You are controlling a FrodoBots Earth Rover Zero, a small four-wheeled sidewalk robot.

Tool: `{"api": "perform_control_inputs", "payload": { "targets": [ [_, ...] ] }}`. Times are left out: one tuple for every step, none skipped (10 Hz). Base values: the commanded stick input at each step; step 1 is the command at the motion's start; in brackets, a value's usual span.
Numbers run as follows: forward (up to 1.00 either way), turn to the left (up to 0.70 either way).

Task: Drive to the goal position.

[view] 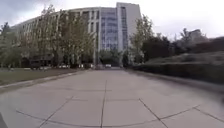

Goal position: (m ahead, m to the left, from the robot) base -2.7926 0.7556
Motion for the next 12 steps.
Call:
{"api": "perform_control_inputs", "payload": {
  "targets": [
    [0.0,-0.45],
    [0.0,-0.45],
    [0.0,-0.45],
    [0.0,-0.45],
    [0.0,-0.45],
    [0.0,-0.45],
    [0.0,-0.45],
    [0.0,-0.45],
    [0.0,-0.45],
    [0.0,-0.45],
    [0.0,-0.45],
    [0.0,-0.45]
  ]
}}
